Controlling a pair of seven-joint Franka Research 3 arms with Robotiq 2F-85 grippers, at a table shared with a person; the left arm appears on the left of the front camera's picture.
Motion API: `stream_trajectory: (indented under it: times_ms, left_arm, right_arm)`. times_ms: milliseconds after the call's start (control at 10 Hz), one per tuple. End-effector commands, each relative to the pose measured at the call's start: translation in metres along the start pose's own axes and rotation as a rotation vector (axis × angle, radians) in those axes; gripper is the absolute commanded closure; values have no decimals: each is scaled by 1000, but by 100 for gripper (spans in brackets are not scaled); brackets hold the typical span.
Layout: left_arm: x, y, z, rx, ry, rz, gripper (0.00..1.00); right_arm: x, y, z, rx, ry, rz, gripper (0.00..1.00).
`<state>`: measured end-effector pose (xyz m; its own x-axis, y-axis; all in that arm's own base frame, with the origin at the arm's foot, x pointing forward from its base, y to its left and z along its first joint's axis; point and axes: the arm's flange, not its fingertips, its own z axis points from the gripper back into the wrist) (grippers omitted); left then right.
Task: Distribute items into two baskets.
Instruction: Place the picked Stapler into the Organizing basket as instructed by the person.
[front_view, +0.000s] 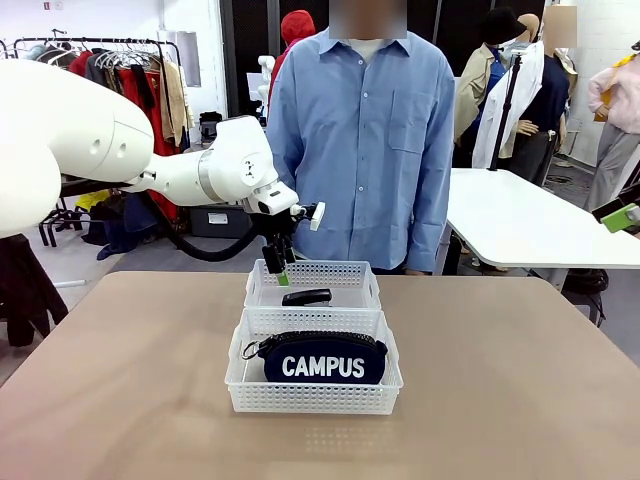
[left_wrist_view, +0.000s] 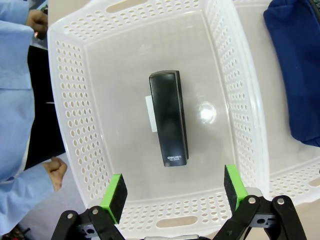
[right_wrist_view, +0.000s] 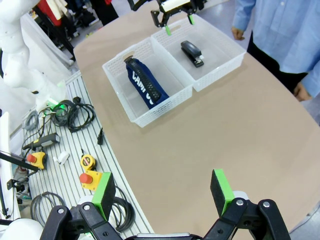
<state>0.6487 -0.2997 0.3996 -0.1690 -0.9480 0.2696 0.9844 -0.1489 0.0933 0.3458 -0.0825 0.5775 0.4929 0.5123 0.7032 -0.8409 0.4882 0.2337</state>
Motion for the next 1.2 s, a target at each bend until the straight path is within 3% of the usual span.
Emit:
stream_trajectory:
  times_ms: [0,900,1100]
  left_arm:
    - [-3,0,2,9,6,5,0]
    - [0,0,0,0,0,0,0]
    - [-28,8,41,78,23,142,0]
  right_arm:
    - [2,1,0,4,-11,3,0]
    - [2,1,0,4,-11,3,0]
    - [2,1,0,4,-11,3,0]
